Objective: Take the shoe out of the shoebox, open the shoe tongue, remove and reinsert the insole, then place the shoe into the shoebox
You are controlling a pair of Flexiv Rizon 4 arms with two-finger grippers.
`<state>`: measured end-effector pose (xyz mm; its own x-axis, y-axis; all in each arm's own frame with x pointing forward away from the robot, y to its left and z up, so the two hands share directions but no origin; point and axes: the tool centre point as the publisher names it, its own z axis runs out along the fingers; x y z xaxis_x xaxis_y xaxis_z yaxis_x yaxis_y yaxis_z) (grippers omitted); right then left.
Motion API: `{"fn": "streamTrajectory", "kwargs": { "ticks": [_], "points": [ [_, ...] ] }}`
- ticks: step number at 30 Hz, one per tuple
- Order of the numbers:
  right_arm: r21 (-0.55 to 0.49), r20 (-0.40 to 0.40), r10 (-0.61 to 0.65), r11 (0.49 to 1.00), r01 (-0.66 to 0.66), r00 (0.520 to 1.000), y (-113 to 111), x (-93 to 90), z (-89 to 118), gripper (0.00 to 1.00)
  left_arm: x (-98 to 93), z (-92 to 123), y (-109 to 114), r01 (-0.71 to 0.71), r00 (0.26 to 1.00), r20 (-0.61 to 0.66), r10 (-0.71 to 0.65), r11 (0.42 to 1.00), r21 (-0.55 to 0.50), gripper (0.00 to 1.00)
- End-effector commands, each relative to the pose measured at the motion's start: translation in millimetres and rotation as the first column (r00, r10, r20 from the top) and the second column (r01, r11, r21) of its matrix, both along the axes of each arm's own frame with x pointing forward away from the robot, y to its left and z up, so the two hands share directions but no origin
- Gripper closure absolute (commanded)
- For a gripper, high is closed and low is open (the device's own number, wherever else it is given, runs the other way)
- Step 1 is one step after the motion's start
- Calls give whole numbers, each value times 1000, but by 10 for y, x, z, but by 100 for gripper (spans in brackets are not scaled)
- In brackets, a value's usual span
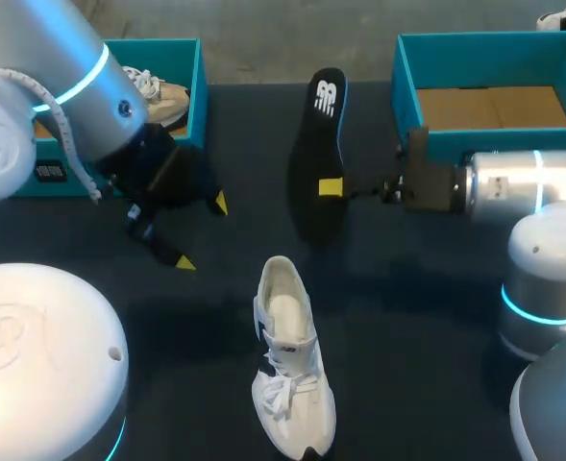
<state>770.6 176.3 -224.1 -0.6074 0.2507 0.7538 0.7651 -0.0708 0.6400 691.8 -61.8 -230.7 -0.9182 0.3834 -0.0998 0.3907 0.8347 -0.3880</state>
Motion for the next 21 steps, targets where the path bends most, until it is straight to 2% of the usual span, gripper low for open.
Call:
{"fn": "streamTrajectory", "kwargs": {
  "ticks": [1,5,21],
  "points": [
    [14,15,-18,1000,17,1000,115,-44,-79,100,-22,-231,11,-128,982,-145,123,991,-26,0],
    [14,15,-14,1000,14,1000,126,-54,-111,100,-64,-357,112,-151,979,-138,147,988,-20,0],
    [14,15,-14,1000,14,1000,126,-54,-111,100,-64,-357,112,-151,979,-138,147,988,-20,0]
  ]
}}
